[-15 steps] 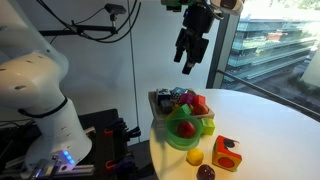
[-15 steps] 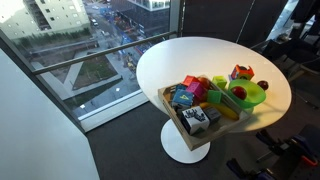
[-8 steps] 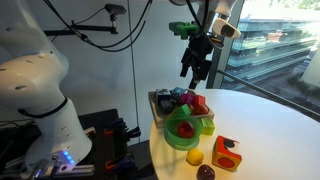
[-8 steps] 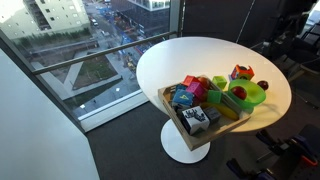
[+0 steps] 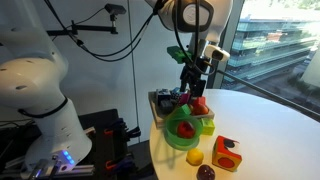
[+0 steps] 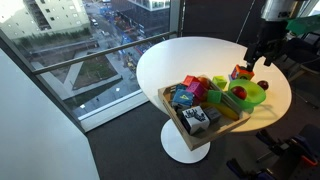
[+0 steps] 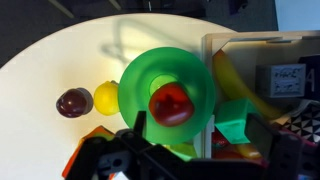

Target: Pick up the red apple from the green bowl and put it on the table

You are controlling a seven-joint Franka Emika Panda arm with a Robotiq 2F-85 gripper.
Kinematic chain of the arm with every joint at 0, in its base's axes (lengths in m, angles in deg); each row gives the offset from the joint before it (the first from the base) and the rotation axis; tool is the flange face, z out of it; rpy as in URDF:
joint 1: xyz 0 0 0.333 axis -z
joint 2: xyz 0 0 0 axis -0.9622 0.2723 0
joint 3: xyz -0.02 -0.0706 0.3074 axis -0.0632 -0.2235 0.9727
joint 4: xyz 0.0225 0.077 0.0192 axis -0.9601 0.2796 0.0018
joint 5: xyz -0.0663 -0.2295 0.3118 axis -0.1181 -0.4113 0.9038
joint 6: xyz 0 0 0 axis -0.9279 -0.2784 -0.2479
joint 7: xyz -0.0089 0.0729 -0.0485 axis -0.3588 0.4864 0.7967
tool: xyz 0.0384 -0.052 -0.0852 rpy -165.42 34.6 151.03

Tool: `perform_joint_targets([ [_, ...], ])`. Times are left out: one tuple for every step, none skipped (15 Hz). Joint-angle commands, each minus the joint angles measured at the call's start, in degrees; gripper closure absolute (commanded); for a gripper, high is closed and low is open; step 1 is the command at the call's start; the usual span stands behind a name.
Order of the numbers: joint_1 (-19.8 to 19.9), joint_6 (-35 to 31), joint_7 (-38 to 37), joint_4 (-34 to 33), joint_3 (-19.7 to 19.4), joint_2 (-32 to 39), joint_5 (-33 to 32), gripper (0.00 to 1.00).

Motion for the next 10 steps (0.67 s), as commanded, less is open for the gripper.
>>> perform_joint_targets([
  [-0.2,-4.4,-4.0,1.6,0.4,2.1,-2.8,0.0],
  [-0.2,-5.7,-4.8,2.0,0.4,3.0,-3.4,0.0],
  [-0.1,-6.8,-5.6,2.5,0.3,3.5,-4.1,0.0],
  [-0.1,-7.9,-6.4,2.9,0.2,4.2,-4.6,0.0],
  [-0.1,-8.7,-7.1,3.2,0.1,5.0,-5.2,0.0],
  [-0.1,-9.4,-8.0,3.3,-0.1,5.8,-5.7,0.0],
  [-0.1,-9.8,-8.8,3.5,-0.2,6.4,-6.1,0.0],
  [-0.1,-10.2,-9.5,3.7,-0.4,7.0,-6.4,0.0],
  [-0.1,-10.6,-10.0,3.9,-0.5,7.6,-6.8,0.0],
  [-0.1,-11.0,-10.6,4.0,-0.7,8.2,-7.1,0.0],
])
